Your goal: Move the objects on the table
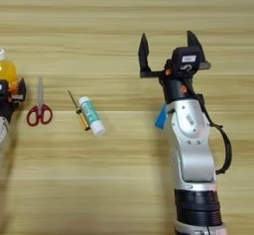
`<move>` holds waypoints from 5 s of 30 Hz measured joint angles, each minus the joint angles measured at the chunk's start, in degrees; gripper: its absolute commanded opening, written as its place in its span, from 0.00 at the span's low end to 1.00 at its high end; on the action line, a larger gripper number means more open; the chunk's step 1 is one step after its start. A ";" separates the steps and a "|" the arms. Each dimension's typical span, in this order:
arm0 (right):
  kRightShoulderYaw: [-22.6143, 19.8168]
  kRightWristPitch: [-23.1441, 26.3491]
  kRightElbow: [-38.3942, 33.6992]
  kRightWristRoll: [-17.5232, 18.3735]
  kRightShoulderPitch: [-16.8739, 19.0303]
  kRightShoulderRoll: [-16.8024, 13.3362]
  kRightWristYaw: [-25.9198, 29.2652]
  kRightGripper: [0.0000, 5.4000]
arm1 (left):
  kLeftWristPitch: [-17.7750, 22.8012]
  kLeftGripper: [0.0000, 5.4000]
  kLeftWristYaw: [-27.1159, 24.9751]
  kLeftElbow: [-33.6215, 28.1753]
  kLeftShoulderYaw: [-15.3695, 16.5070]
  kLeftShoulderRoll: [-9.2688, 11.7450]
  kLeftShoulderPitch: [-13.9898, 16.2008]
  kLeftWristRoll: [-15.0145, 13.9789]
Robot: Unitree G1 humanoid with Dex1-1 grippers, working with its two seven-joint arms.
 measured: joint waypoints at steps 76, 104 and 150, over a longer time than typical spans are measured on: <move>18.71 25.28 0.61 3.18 10.84 -7.73 21.37 1.00 | 9.68 0.99 -1.43 -19.27 -2.26 -2.99 13.40 -0.12; 20.81 19.00 14.09 -2.78 6.64 -6.93 20.69 1.00 | 9.68 0.99 -1.23 -19.28 -2.29 -3.80 13.42 -0.04; 14.80 15.74 17.54 -5.36 5.33 -5.20 13.36 0.32 | 9.64 1.00 -1.40 -19.21 -2.01 -3.80 13.43 -0.05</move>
